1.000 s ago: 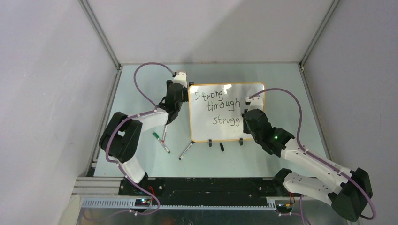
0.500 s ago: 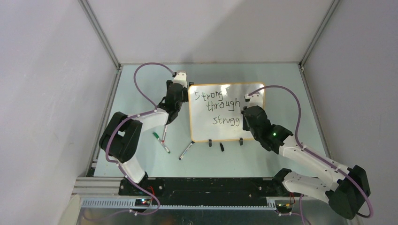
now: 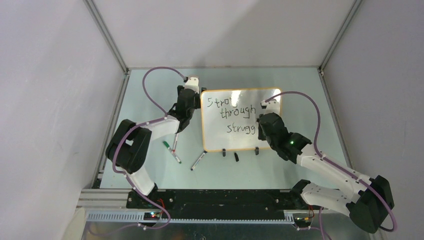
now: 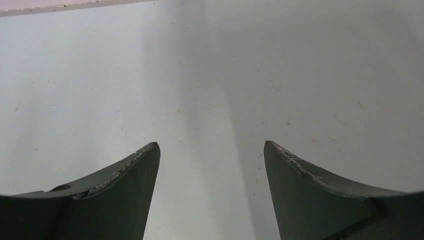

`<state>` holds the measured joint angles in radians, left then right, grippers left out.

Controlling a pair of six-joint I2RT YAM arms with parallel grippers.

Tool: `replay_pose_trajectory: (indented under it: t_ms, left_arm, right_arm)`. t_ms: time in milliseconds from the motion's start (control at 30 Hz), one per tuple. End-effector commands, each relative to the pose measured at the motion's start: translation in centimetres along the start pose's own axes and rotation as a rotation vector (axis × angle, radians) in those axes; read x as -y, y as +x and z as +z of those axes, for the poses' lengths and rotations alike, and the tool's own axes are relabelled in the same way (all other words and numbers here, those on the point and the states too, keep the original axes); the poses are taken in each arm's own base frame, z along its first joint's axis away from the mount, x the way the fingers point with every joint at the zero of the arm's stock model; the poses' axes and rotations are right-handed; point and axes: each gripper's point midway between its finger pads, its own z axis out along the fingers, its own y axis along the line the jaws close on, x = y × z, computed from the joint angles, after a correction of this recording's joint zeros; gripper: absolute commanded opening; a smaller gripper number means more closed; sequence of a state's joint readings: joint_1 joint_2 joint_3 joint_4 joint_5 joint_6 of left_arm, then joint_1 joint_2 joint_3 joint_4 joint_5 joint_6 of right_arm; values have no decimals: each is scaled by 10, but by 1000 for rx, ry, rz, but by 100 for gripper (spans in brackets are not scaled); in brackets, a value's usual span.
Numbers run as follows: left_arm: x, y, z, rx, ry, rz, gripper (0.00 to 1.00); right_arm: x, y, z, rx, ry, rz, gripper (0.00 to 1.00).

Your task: Write a sentence on the whiteboard

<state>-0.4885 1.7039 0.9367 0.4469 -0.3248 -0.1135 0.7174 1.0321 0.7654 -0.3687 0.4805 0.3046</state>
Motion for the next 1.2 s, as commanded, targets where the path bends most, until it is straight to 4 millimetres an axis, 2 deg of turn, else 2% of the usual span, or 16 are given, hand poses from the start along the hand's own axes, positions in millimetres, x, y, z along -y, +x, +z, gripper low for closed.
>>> replay_pose_trajectory:
  t_ms: [0, 367, 633, 967, 1167]
  left_arm:
    - [5, -17, -3, 56, 19, -18, 82]
    - [5, -17, -3, 56, 19, -18, 82]
    - [4, -17, -3, 55, 19, -18, 82]
    - [4, -17, -3, 55, 18, -18, 82]
    - [4, -17, -3, 55, 18, -18, 82]
  right_arm:
    - [-2, 0, -5, -14, -9, 32, 0]
    - [-5, 17, -10, -47, -19, 36, 0]
    - [-7, 21, -12, -57, -19, 32, 0]
    - [-7, 2, -23, 18, -51, 52, 0]
    - [0, -1, -23, 28, -30, 47, 0]
